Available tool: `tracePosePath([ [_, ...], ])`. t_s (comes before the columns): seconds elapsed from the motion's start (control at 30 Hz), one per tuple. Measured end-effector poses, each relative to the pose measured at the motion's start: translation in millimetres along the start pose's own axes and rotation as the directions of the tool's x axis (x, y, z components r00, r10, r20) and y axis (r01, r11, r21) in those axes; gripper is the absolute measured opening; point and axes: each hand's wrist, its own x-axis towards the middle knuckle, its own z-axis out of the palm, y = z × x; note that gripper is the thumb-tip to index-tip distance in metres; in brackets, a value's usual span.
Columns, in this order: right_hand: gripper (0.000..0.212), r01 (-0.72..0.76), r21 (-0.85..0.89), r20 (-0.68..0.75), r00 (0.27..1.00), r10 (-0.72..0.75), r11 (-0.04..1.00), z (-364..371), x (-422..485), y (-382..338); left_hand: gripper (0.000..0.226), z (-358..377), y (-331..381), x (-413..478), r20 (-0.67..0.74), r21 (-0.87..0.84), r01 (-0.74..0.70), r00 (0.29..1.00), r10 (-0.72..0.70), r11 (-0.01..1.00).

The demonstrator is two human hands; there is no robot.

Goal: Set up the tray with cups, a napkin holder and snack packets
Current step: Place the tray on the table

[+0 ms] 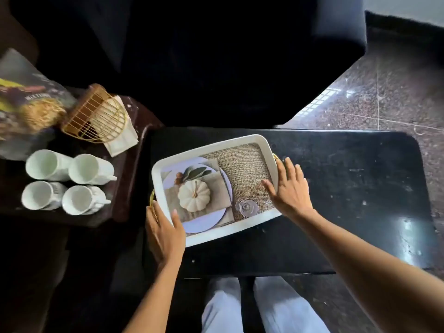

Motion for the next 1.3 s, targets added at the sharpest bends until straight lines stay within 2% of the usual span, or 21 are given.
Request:
tracePosePath([
  [0.07, 0.071, -0.1, 0.105, -0.057, 0.993, 0.106, 0.989, -0.4, 14.6, 8.3, 0.063, 3.6, 5.2, 7.0, -0.031, -0.1, 0.087, 0.995, -0.091, 0.991],
  [0.13, 0.055, -0.182, 0.177, -0.046, 0.98, 0.193, 0.967, -1.5, 32.9, 19.3, 0.059, 5.9, 6.8, 17.0, -0.07, -0.169, 0.127, 0.988, -0.141, 0.977],
  [0.2, 0.036, -0.169, 0.229, -0.048, 0.982, 0.185, 0.958, 1.6, 46.5, 23.5, 0.053, 5.9, 4.8, 25.7, -0.078, -0.235, 0.184, 0.975, -0.207, 0.954],
  [0.27, 0.03, -0.126, 0.276, -0.065, 0.987, 0.149, 0.953, 3.9, 55.0, 23.6, 0.047, 4.9, 2.6, 33.8, -0.079, -0.233, 0.209, 0.969, -0.233, 0.95],
  [0.43, 0.025, -0.182, 0.409, -0.057, 0.973, 0.224, 0.894, 12.8, 59.7, 28.7, 0.037, -0.6, -2.9, 39.7, -0.127, -0.175, 0.189, 0.969, -0.213, 0.966],
  [0.57, 0.026, -0.235, 0.539, -0.078, 0.942, 0.326, 0.809, 4.4, 38.6, 61.3, 0.03, -4.6, 18.4, 29.6, -0.154, -0.22, 0.129, 0.974, -0.165, 0.967],
  [0.7, 0.027, -0.252, 0.556, -0.1, 0.925, 0.365, 0.792, -11.4, 10.3, 115.6, 0.027, 11.1, 58.2, 12.6, -0.111, -0.319, 0.12, 0.98, -0.163, 0.94],
  [0.97, 0.026, -0.382, 0.59, -0.067, 0.855, 0.514, 0.711, -20.2, -7.6, 222.0, 0.026, 74.6, 117.7, -18.8, 0.039, -0.284, 0.103, 0.995, -0.096, 0.953],
  [1.3, 0.023, -0.384, 0.571, -0.055, 0.864, 0.5, 0.726, -9.9, 8.8, 268.9, 0.031, 117.8, 133.3, -33.7, 0.053, -0.208, 0.14, 0.99, -0.131, 0.968],
])
